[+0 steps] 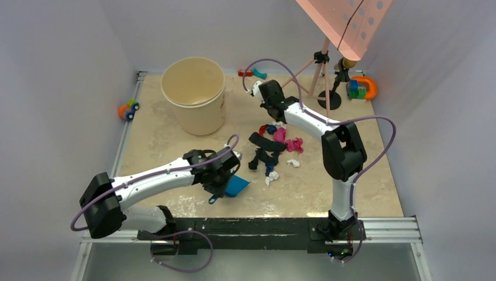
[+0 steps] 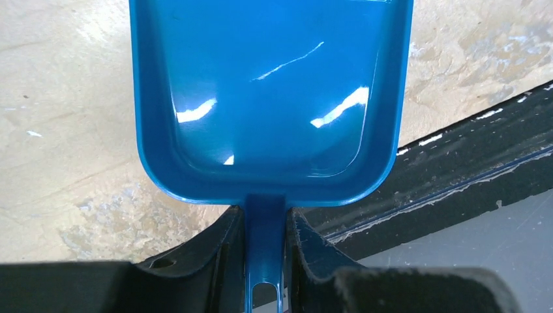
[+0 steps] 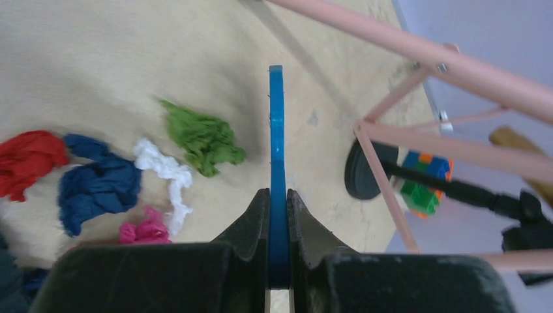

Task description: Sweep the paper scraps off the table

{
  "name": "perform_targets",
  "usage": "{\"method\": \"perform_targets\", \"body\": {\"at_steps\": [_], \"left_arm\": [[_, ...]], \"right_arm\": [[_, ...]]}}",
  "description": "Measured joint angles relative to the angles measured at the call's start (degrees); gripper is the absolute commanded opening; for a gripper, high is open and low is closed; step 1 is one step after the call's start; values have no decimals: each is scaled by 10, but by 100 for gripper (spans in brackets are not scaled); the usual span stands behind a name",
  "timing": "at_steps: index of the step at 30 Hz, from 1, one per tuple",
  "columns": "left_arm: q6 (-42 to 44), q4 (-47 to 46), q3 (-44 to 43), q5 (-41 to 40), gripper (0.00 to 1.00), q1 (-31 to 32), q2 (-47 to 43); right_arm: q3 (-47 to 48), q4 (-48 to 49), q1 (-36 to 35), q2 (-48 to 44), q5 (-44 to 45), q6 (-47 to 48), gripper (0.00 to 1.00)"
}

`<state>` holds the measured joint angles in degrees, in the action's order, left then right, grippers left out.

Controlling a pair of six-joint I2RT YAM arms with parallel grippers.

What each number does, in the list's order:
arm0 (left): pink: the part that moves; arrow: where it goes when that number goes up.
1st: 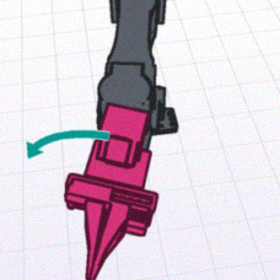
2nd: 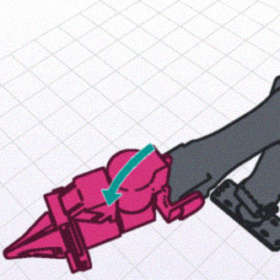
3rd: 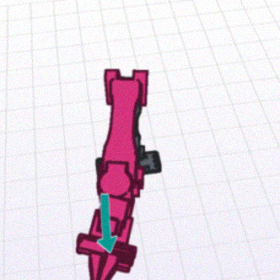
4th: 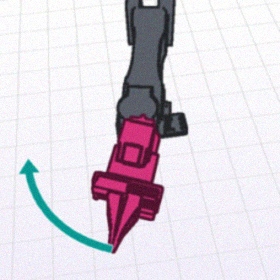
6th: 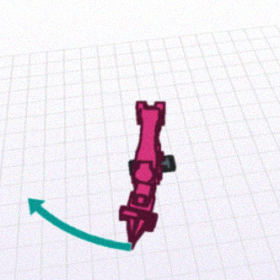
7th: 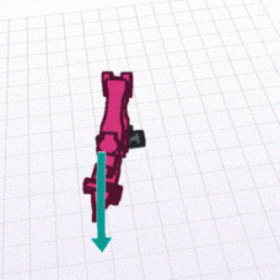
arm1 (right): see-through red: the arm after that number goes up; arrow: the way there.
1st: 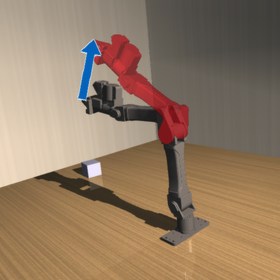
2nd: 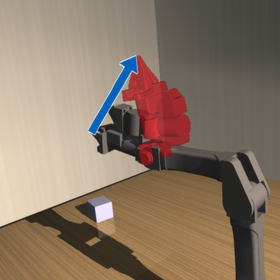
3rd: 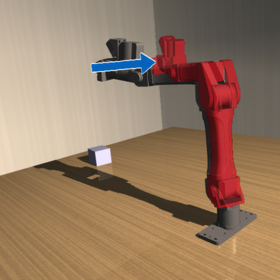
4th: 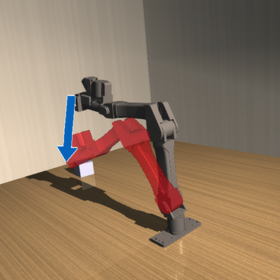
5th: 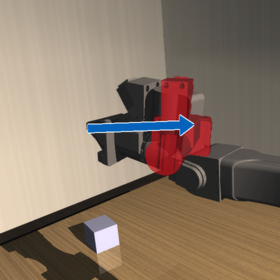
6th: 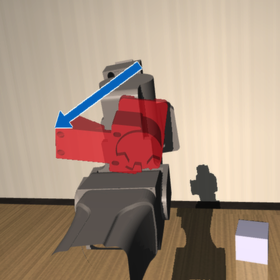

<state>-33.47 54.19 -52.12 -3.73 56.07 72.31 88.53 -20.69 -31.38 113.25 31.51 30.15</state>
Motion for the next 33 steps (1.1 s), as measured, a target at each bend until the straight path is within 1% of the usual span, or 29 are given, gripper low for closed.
{"method": "perform_targets", "body": {"at_steps": [2,4,7,9,11,14,17,20,22,24,27,29,33], "left_arm": [[0,-9,6,7,5,0,14],[0,-23,9,11,5,0,35],[0,-49,9,5,5,0,73],[0,-60,8,-6,5,0,93],[0,-74,6,-22,5,0,109],[1,-96,4,-42,5,0,115],[4,-117,1,-61,4,0,122],[17,-140,-2,-79,4,0,141],[28,-158,-3,-87,3,-1,158],[35,-171,-5,-92,3,-2,174],[51,-188,-10,-96,3,-2,193],[61,-195,-16,-99,3,-3,201],[77,-208,-34,-101,3,-8,216]], "right_arm": [[0,1,-3,0,-31,21,0],[6,-26,-8,0,-76,27,0],[25,-88,-11,-3,-158,16,0],[29,-112,-11,-18,-207,-1,0],[29,-132,-11,-43,-235,-19,0],[38,-152,-8,-82,-238,-47,0],[70,-156,2,-87,-219,-65,0],[93,-155,9,-60,-189,-73,0],[100,-153,12,-23,-173,-77,0],[99,-162,13,14,-174,-81,0],[89,-170,8,47,-206,-82,0],[77,-170,3,31,-228,-80,0],[47,-184,0,-35,-329,-86,0]]}}
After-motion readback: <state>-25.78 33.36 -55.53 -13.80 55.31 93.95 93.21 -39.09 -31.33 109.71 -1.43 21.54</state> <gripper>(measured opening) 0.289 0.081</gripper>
